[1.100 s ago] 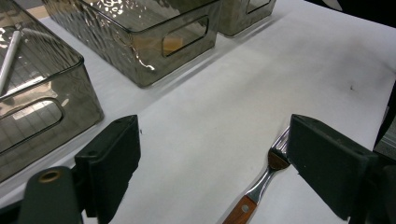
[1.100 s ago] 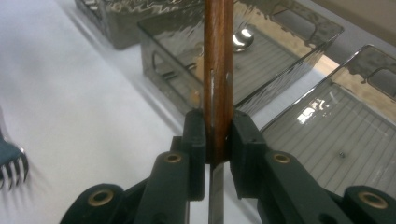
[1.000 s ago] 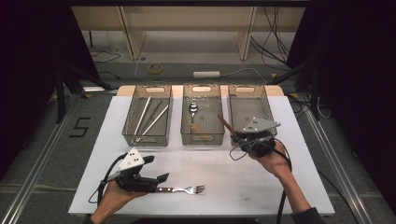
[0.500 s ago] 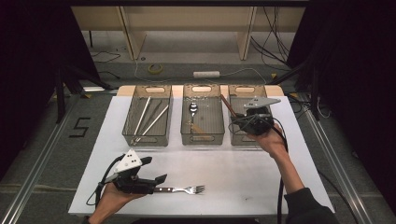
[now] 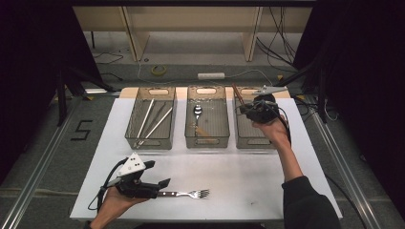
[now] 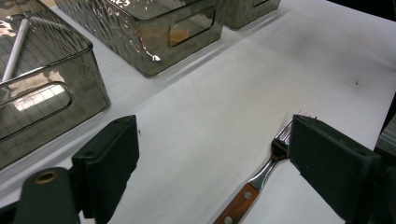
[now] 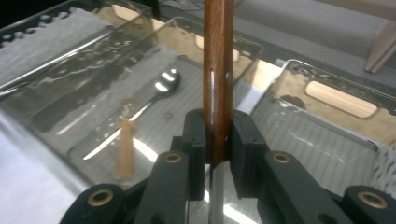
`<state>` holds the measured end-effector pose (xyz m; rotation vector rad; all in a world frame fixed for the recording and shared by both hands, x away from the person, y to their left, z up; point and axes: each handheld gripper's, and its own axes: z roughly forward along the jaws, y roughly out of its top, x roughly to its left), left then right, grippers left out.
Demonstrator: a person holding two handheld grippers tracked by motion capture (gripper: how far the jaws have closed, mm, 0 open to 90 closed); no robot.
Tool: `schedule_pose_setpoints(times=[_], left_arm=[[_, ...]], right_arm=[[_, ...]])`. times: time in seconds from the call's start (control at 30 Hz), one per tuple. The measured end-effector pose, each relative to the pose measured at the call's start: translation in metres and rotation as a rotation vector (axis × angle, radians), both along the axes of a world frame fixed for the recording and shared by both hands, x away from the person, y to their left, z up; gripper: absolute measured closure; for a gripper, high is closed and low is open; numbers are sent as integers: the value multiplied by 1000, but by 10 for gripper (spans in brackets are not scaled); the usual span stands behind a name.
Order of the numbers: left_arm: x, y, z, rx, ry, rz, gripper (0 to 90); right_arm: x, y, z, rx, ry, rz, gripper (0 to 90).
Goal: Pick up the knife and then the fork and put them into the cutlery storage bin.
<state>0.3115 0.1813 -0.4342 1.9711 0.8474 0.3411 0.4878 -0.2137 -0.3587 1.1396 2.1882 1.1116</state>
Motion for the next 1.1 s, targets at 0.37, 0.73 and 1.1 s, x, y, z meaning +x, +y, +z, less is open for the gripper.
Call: schedule_pose_setpoints(times=[0.37,0.73,1.1], left_arm=[[0,1,0,-1,7,-2,162],[0,0,0,0,6,-5,162],[0,0,0,3,8,-9,162]], right_arm=[[29,-3,-5,10,44,-107,784],[49,-3,-22,21,89,-195,784],[56,-5,-32,30,119,-252,782]])
